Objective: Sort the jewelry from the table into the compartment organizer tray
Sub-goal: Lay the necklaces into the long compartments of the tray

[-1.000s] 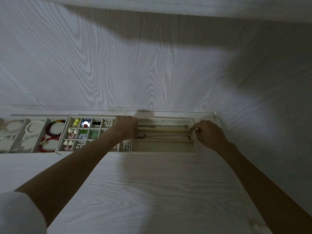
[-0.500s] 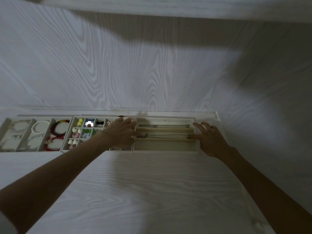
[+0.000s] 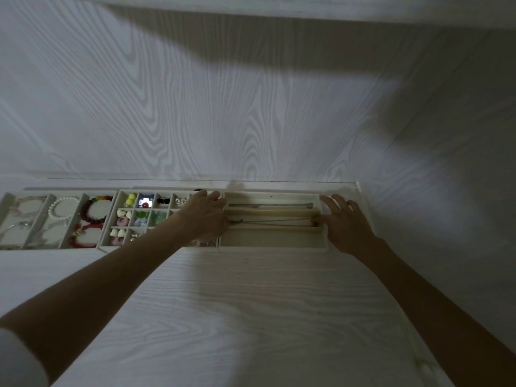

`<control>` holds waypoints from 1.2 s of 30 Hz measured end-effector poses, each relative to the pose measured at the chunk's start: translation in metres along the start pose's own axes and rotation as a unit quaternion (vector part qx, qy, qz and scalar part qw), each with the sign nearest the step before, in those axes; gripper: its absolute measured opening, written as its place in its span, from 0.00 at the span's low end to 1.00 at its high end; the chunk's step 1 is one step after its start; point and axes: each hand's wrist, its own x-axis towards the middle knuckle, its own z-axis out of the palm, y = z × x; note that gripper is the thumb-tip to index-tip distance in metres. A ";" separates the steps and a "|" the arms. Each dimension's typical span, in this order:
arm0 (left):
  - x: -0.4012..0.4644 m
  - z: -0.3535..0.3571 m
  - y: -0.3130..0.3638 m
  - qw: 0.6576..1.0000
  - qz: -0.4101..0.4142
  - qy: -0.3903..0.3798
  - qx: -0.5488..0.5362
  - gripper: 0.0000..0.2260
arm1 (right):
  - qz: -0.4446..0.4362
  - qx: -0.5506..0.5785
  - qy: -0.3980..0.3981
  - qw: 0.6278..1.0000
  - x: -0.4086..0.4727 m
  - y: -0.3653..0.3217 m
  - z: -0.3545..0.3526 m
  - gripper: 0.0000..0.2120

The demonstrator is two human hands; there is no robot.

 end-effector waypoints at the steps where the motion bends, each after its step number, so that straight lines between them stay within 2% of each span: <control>1: 0.001 -0.002 0.001 1.000 -0.005 0.004 -0.001 0.21 | 0.000 0.002 0.006 1.000 0.001 0.000 -0.001 0.21; 4: 0.002 -0.008 0.001 1.000 -0.014 0.003 -0.009 0.20 | 0.007 0.014 -0.004 1.000 0.002 -0.003 -0.006 0.19; 8: 0.004 -0.011 0.001 1.000 -0.021 -0.017 -0.009 0.21 | 0.047 0.064 -0.055 0.995 0.003 0.000 -0.004 0.22; 12: 0.007 -0.012 0.002 1.000 -0.017 -0.019 0.001 0.21 | 0.057 0.115 -0.027 0.991 0.002 0.001 -0.003 0.23; 14: 0.006 -0.011 0.002 1.000 -0.015 -0.015 0.007 0.21 | 0.050 0.110 0.010 0.993 0.001 0.002 -0.004 0.22; 22: 0.006 -0.006 -0.001 0.999 -0.014 -0.027 0.015 0.20 | -0.018 -0.007 0.049 0.999 -0.001 0.003 0.000 0.22; 30: 0.006 -0.007 0.000 0.999 -0.020 -0.026 0.008 0.20 | -0.011 0.010 0.048 0.999 0.000 0.000 -0.001 0.22; 36: 0.011 -0.005 -0.004 0.997 -0.033 -0.055 -0.047 0.19 | 0.006 0.031 -0.013 0.999 -0.002 -0.003 -0.004 0.19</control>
